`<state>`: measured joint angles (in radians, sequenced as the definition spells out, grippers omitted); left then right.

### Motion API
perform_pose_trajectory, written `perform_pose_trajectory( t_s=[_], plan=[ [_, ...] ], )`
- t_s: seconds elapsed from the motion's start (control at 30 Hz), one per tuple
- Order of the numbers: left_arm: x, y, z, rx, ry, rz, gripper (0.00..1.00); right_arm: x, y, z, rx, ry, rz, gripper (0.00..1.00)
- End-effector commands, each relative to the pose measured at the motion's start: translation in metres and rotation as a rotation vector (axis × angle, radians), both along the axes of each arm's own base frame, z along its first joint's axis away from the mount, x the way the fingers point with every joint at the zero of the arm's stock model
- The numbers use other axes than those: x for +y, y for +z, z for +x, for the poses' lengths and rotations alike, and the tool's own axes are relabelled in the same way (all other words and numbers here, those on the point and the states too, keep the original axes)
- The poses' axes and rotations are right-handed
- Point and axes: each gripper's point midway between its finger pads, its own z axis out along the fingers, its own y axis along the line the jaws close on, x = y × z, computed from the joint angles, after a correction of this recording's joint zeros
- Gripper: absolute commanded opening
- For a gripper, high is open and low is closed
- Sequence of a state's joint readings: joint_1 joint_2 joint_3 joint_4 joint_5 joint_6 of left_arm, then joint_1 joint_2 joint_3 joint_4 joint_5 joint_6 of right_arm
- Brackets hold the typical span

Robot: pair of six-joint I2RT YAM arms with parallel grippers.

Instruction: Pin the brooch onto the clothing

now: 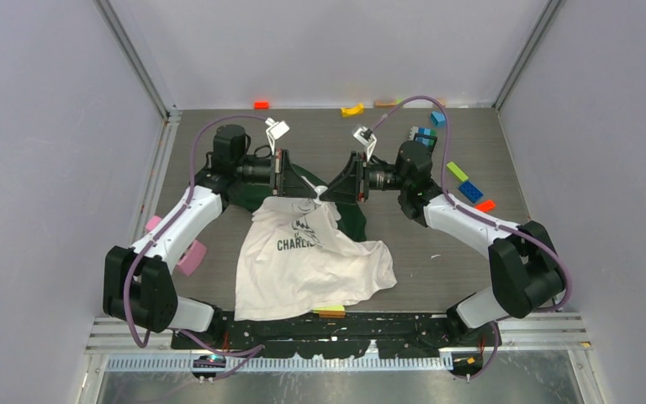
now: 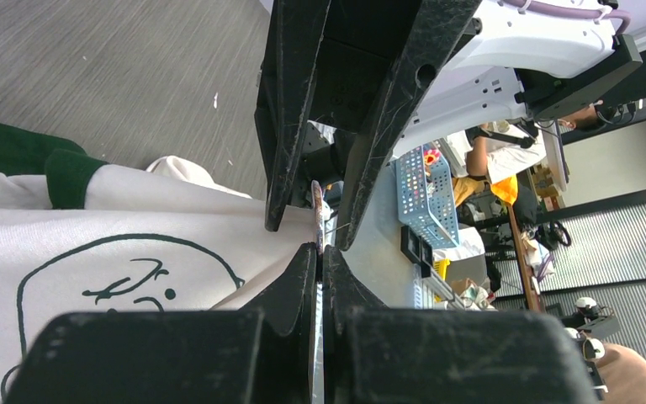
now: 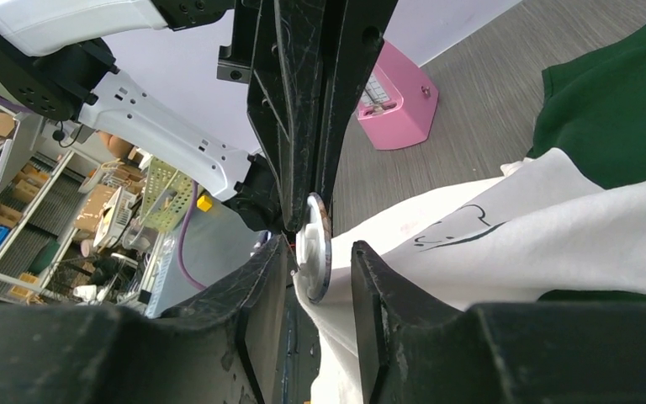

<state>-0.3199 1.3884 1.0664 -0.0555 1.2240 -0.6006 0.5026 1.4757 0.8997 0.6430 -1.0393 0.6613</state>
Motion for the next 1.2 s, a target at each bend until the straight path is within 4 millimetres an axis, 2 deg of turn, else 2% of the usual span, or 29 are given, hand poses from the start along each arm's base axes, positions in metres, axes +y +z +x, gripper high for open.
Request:
perform_pose_trajectory(
  t_s=[0.0, 0.3, 0.43, 0.63, 0.73, 1.17],
  plan=[
    [0.001, 0.026, -0.014, -0.068, -0.052, -0.05, 0.0, 0.004, 0.02, 0.001, -0.071, 0.02, 0.037, 0.37],
    [0.0, 0.03, -0.016, -0.094, -0.063, -0.062, 0.0, 0.008, 0.007, 0.011, -0.024, 0.002, 0.002, 0.2],
    [0.0, 0.031, -0.015, -0.101, -0.052, -0.06, 0.0, 0.008, 0.004, 0.016, -0.007, -0.025, -0.006, 0.17],
    [0.0, 0.03, -0.013, -0.115, -0.034, -0.055, 0.0, 0.001, -0.003, 0.031, 0.027, -0.109, -0.011, 0.15],
    [0.001, 0.029, -0.012, -0.116, -0.017, -0.047, 0.0, -0.005, -0.001, 0.038, 0.029, -0.146, 0.013, 0.15],
    [0.004, 0.024, 0.005, -0.13, 0.068, -0.022, 0.0, -0.016, -0.003, 0.049, 0.035, -0.205, 0.035, 0.15]
  ],
)
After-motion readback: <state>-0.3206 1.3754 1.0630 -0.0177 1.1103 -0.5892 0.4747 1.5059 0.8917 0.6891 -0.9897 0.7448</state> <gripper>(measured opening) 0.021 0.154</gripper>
